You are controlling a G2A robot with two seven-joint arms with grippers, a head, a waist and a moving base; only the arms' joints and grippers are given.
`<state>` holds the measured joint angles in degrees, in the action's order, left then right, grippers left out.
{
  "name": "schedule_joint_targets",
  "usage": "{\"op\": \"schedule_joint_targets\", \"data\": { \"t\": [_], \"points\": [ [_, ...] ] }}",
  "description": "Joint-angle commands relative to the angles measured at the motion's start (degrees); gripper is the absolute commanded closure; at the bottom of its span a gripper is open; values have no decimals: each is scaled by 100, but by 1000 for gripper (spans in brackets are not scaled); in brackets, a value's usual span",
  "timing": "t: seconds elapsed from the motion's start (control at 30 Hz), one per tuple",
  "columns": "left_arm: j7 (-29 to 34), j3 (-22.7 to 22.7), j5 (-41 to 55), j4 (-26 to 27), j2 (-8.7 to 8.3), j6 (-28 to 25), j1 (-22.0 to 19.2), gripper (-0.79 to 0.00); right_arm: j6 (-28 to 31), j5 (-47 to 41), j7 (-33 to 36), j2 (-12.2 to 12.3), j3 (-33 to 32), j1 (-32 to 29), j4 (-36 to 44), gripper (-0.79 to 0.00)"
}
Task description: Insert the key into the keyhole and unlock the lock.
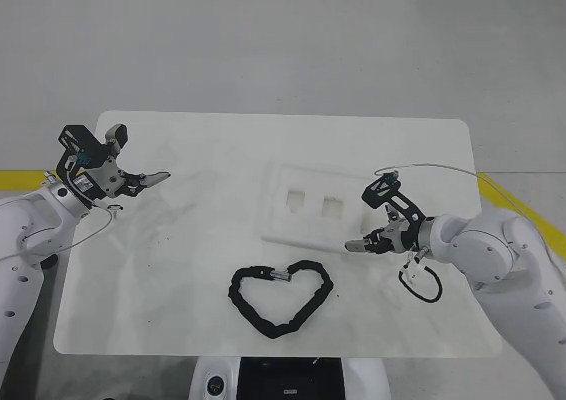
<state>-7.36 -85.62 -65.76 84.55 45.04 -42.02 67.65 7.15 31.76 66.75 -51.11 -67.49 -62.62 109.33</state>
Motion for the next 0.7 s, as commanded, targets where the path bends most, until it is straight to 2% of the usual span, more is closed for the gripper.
{"op": "schedule_joint_targets", "data": {
  "t": [0.0,0.33,0.43,0.67],
  "points": [
    [0,0,0,0,0,0,0,-785,0,0,0,0,0,0,0,-785],
    [0,0,0,0,0,0,0,-785,3,6,-100,-2,-3,-38,-12,-785],
    [0,0,0,0,0,0,0,-785,-95,236,111,15,10,-58,113,-785],
    [0,0,0,0,0,0,0,-785,-940,337,798,30,-8,-126,460,-785]
  ]
}}
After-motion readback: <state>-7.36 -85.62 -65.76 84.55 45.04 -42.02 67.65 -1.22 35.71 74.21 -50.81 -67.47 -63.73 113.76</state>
